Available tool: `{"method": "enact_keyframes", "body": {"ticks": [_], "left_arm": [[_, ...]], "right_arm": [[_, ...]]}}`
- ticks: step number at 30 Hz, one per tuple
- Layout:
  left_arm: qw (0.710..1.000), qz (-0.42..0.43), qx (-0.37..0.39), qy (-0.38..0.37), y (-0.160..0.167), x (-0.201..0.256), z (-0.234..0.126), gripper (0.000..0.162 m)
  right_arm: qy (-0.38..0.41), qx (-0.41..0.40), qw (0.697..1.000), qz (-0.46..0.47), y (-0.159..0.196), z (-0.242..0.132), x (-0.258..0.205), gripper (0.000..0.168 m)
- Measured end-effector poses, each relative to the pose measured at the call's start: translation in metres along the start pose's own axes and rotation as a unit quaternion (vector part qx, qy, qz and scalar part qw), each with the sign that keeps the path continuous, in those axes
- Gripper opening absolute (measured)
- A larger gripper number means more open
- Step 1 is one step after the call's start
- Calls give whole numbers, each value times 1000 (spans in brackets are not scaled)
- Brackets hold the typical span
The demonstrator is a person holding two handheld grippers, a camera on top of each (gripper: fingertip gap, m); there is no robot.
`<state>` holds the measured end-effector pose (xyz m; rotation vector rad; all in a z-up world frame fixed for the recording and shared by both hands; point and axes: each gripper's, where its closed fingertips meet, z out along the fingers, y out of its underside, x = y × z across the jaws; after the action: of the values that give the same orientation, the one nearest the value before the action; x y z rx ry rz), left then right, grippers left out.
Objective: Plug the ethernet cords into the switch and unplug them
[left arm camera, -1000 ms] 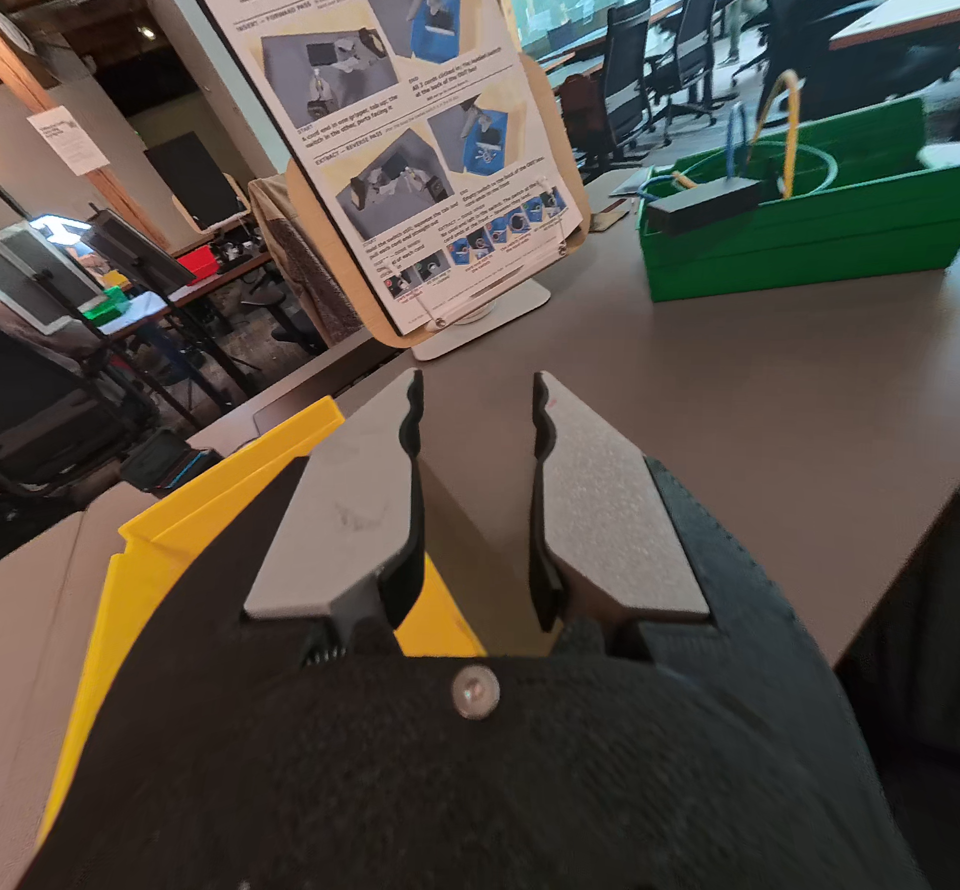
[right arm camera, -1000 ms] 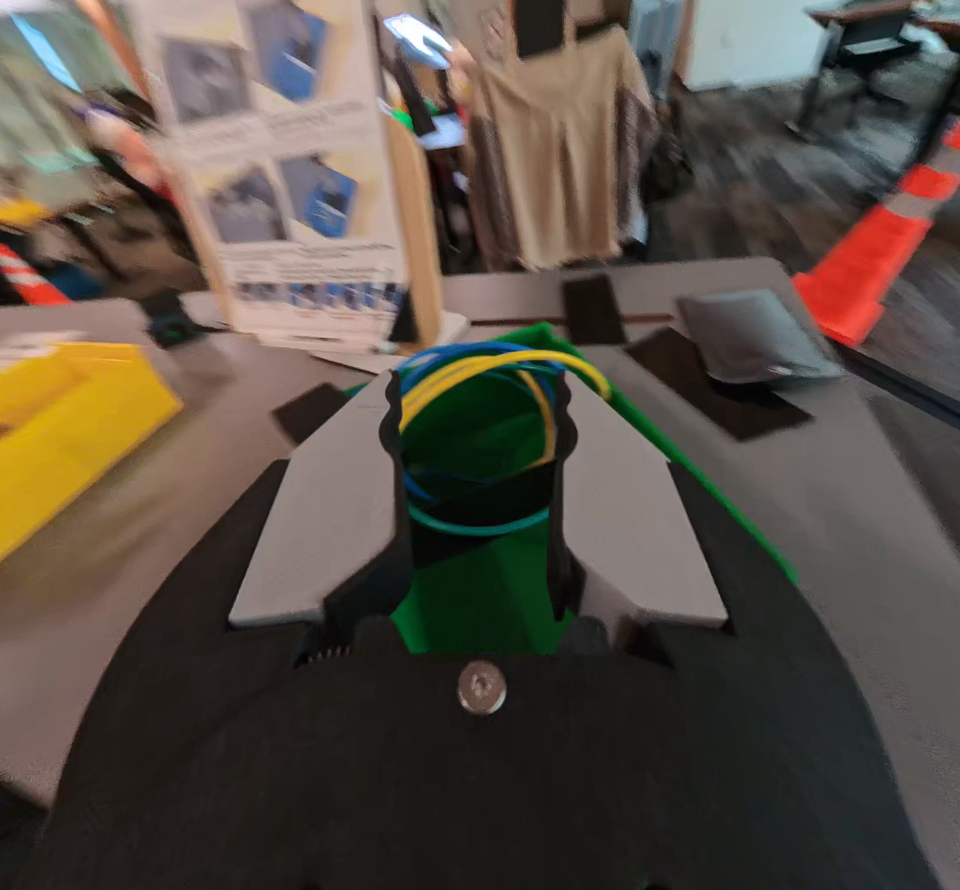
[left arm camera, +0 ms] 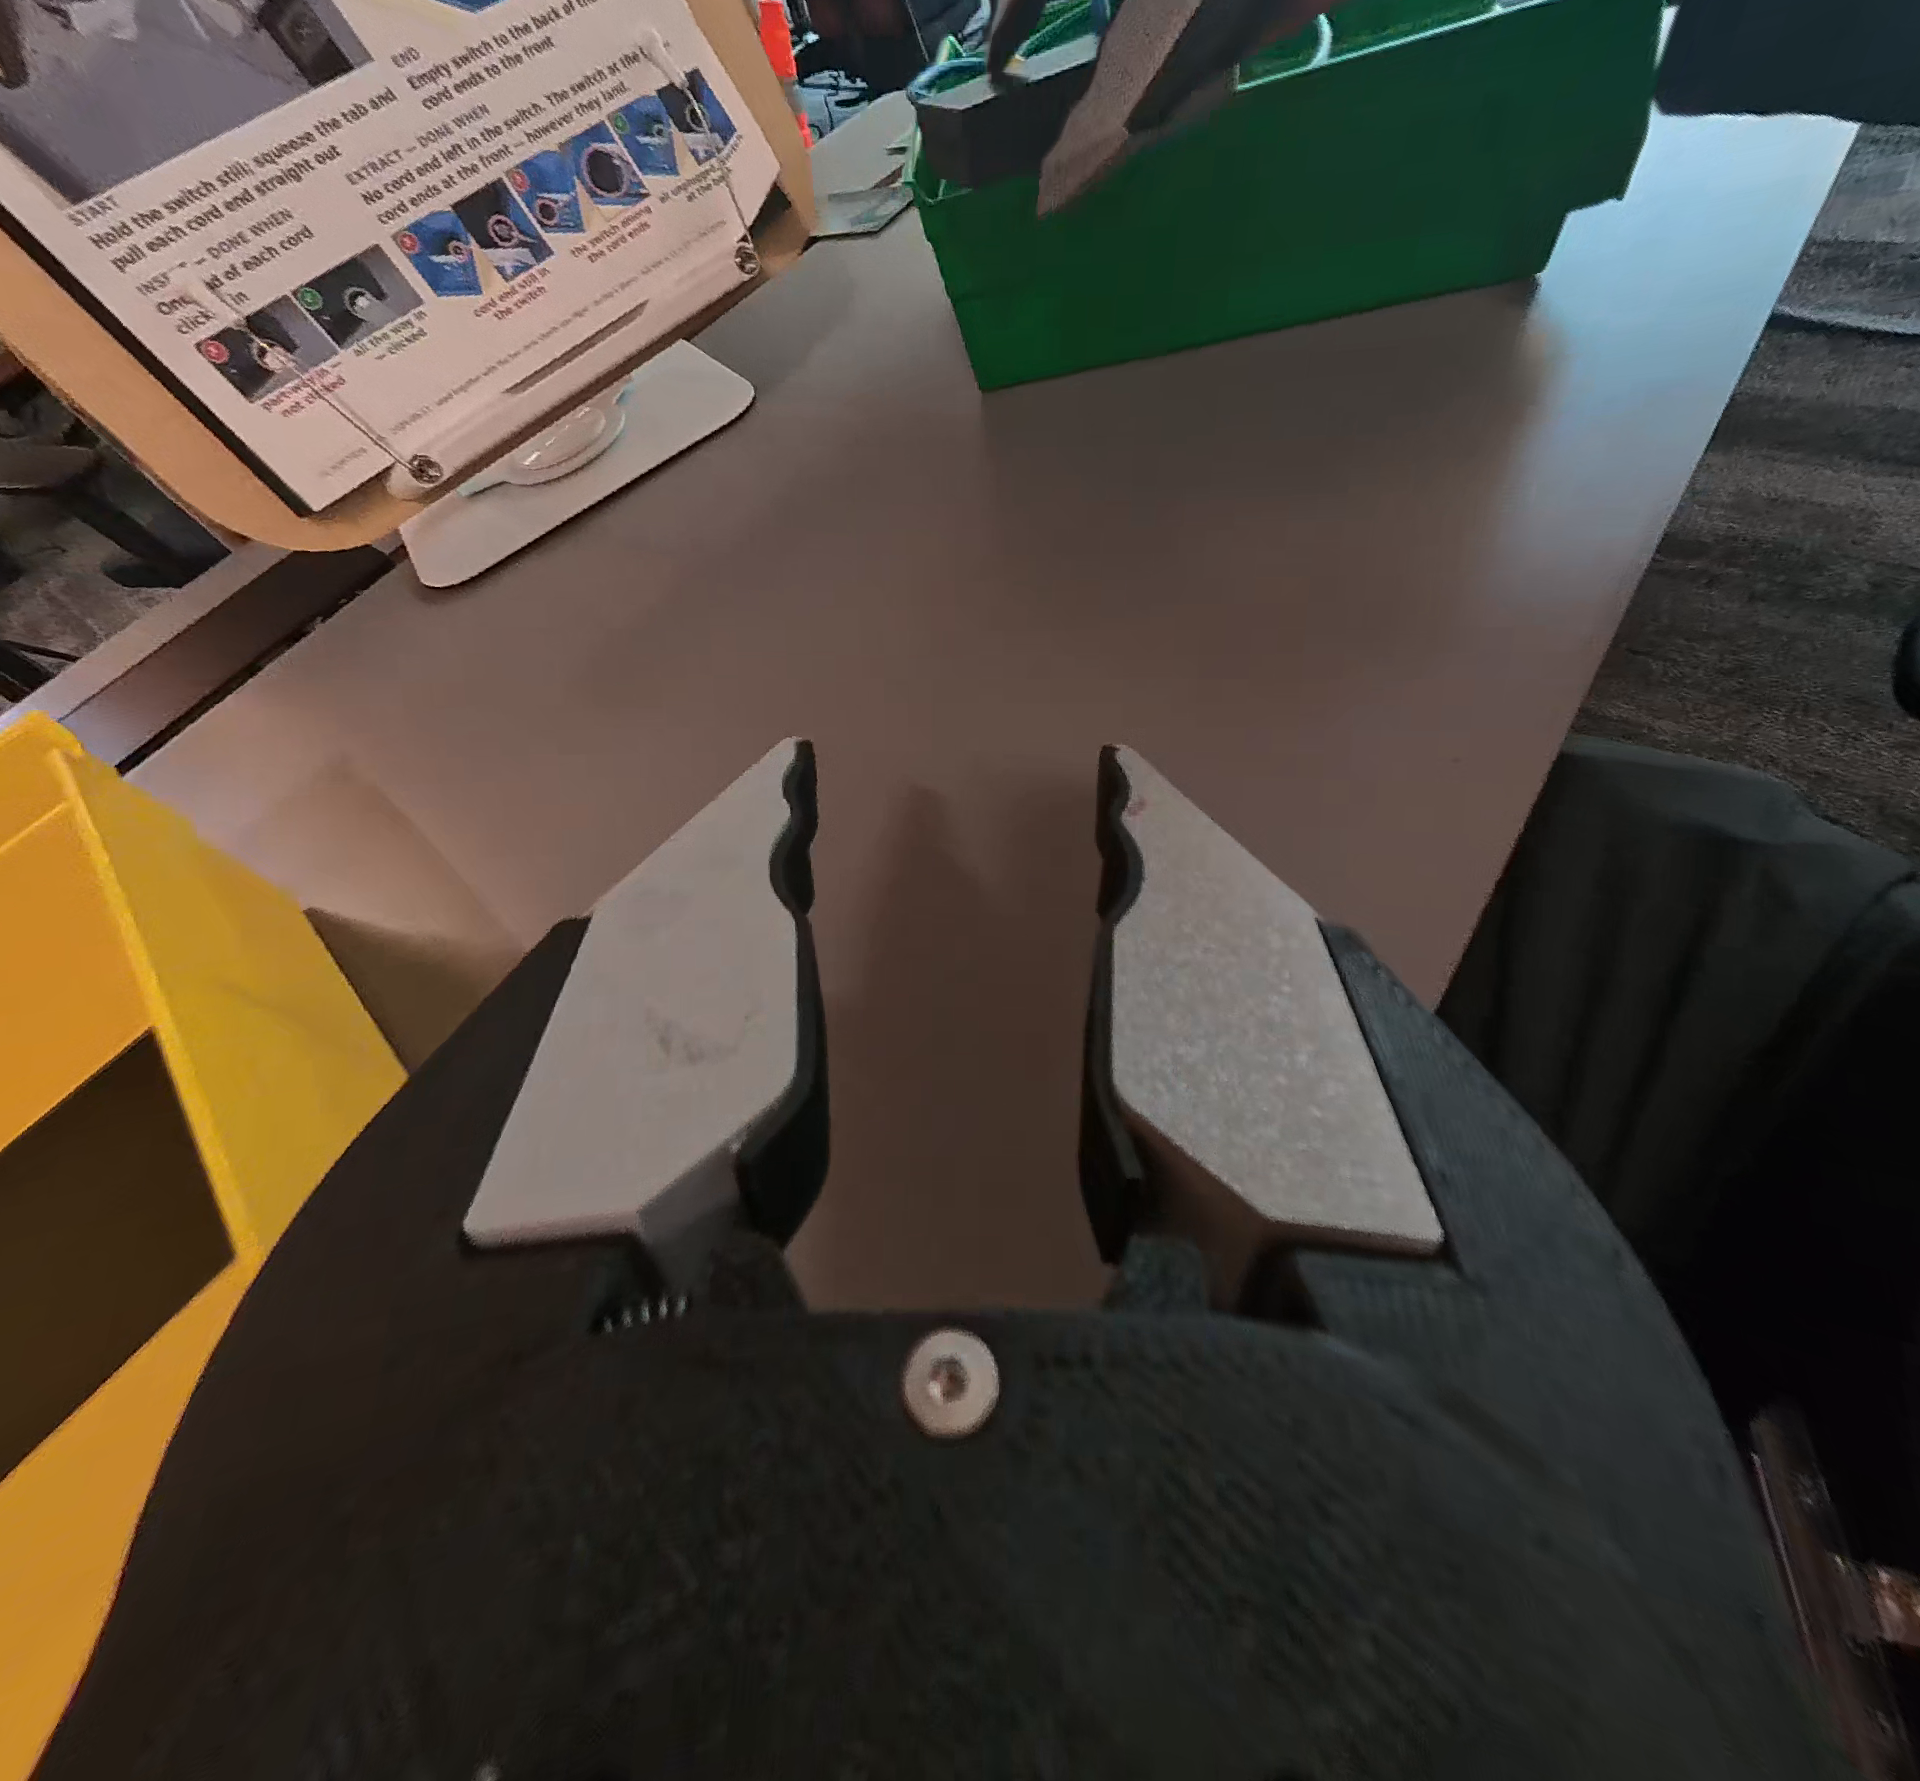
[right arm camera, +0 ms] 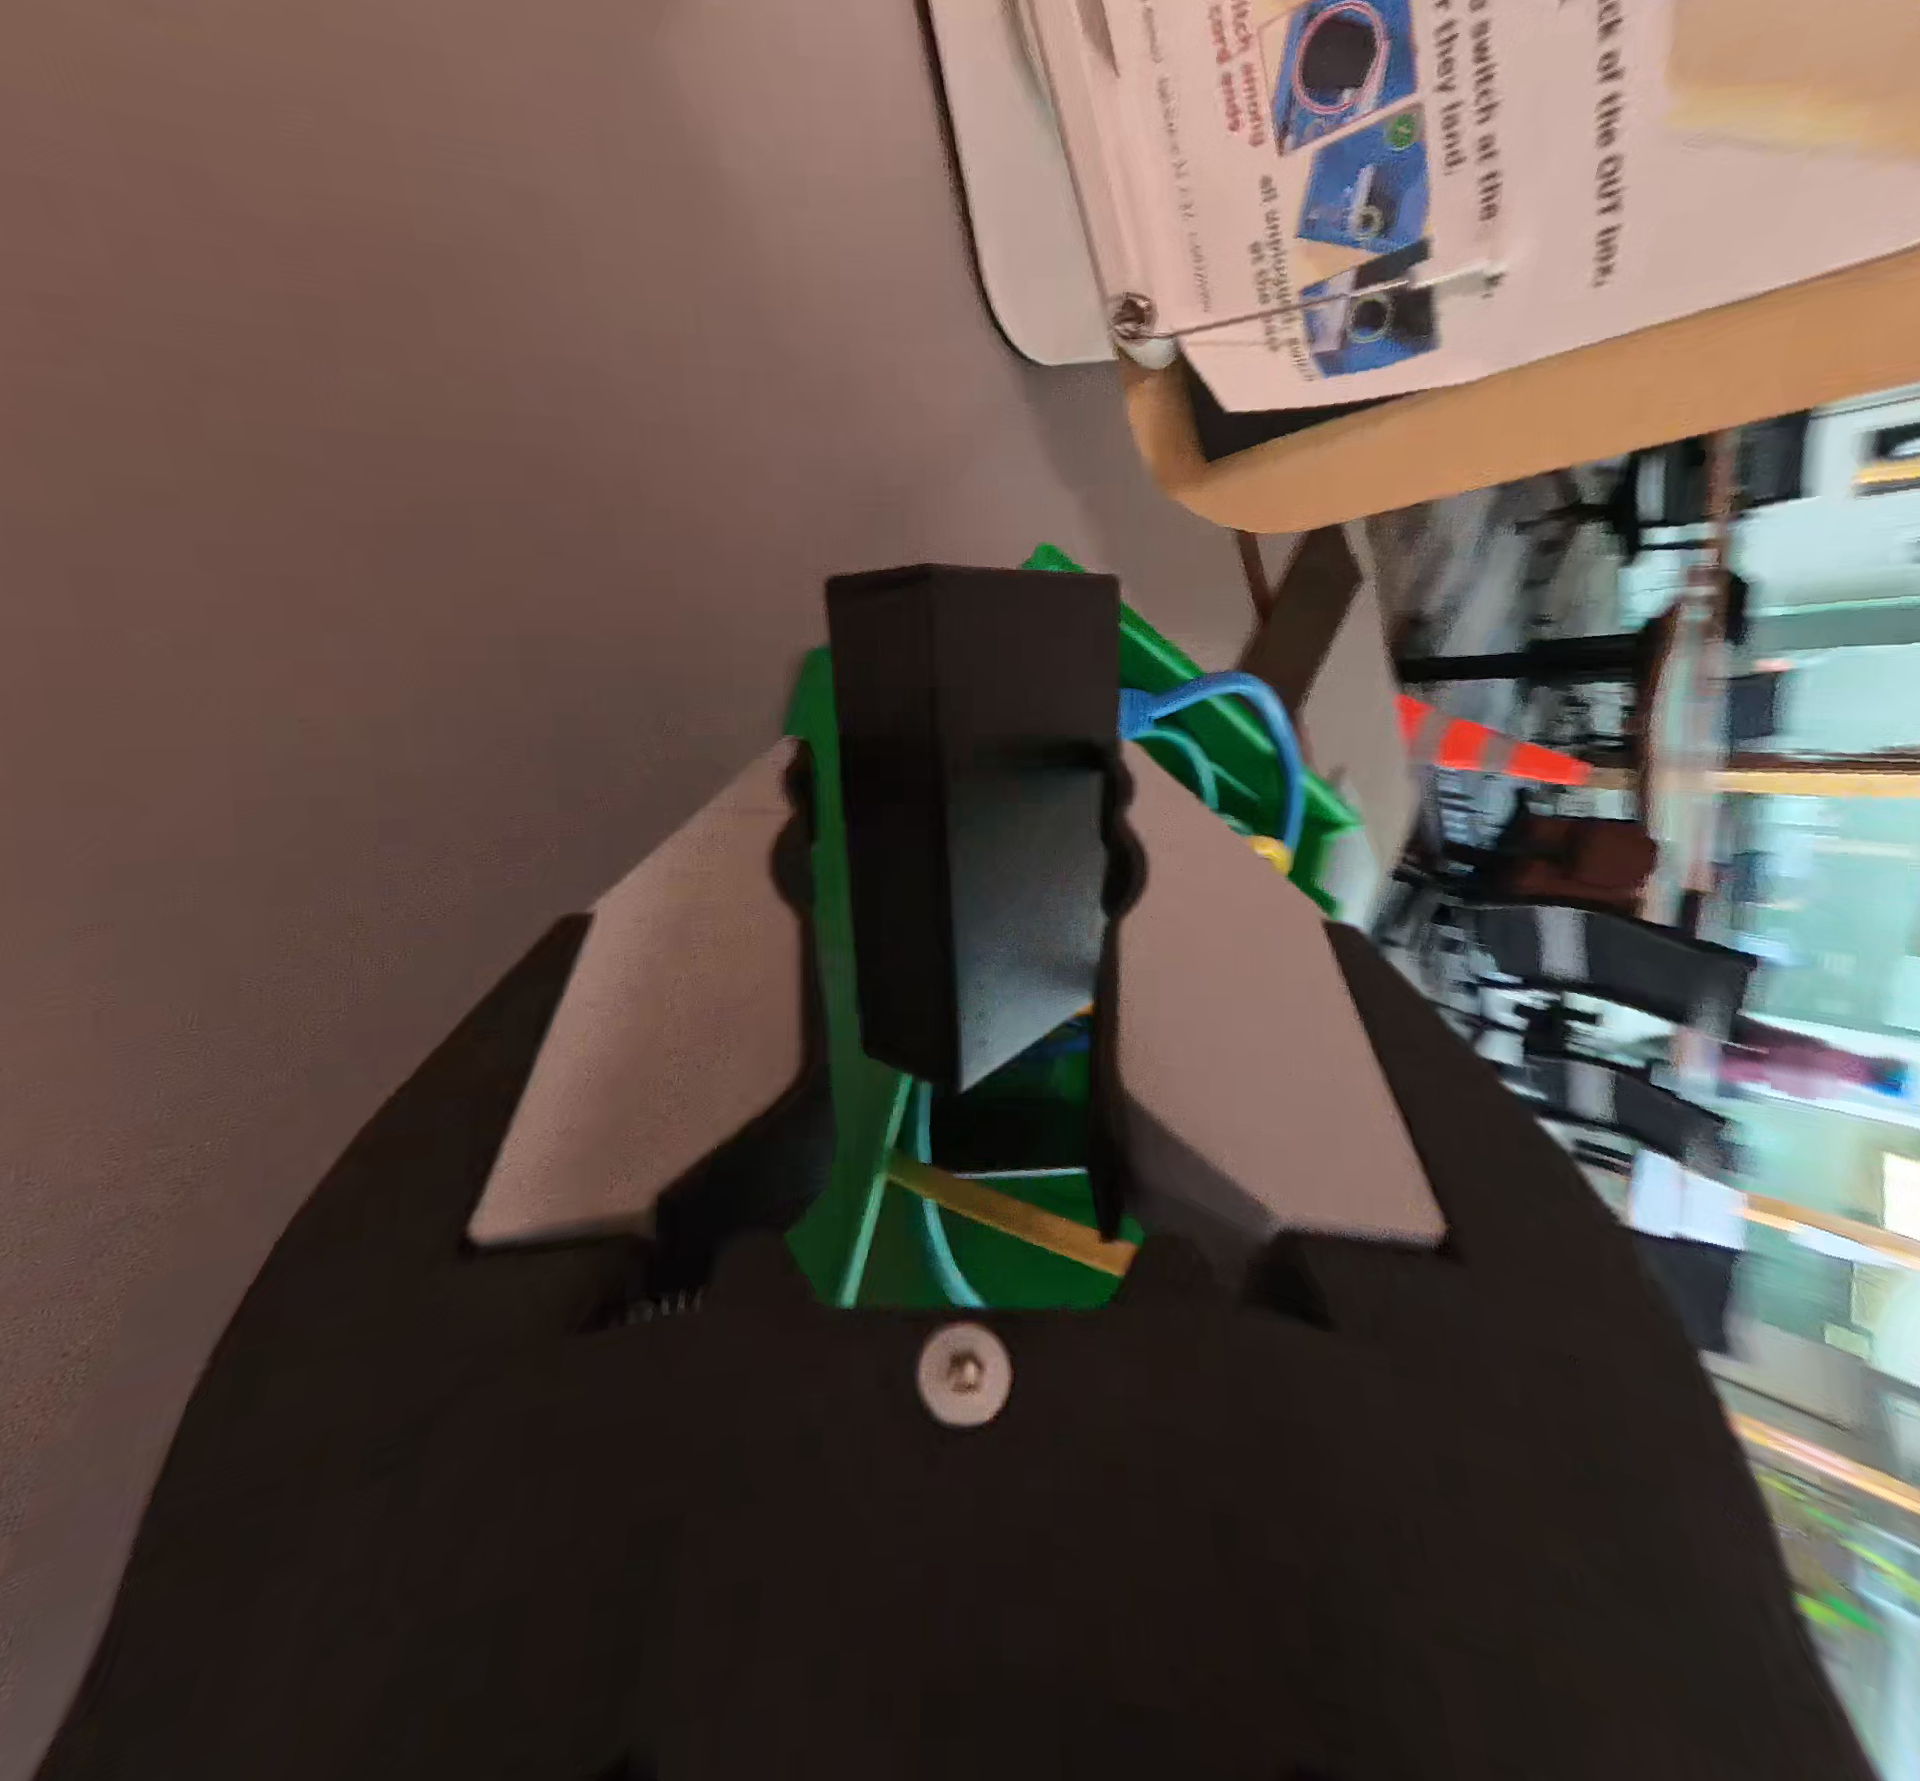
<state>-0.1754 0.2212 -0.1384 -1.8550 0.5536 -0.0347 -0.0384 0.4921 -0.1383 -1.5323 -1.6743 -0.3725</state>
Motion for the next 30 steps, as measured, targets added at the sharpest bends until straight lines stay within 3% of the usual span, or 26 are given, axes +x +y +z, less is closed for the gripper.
{"method": "enact_keyframes", "body": {"ticks": [1,4,6,10,13,16,22,26,30], "left_arm": [[1000,-1,1,-2,0,-2,-2,53],[1000,-2,2,-11,0,-10,-7,53],[1000,-2,5,-18,-2,-14,-12,53],[999,-9,16,-32,-7,-23,-22,52],[999,-6,19,-40,-11,-24,-28,52],[998,5,25,-51,-16,-24,-35,52],[998,14,36,-56,-23,-22,-43,52],[998,10,44,-53,-26,-24,-44,51],[998,14,39,-57,-25,-26,-43,51]], "right_arm": [[3,-10,1000,-14,1,0,2,46],[-36,-19,999,28,5,-9,8,44],[-58,2,993,103,7,-18,26,43],[-181,-1,944,276,19,-15,45,43],[-222,-77,932,275,36,11,33,46],[-240,-103,917,301,37,26,34,47],[-331,-90,845,409,46,46,25,47],[-337,-75,839,421,46,51,28,47],[-374,-33,801,467,43,55,26,48]]}}
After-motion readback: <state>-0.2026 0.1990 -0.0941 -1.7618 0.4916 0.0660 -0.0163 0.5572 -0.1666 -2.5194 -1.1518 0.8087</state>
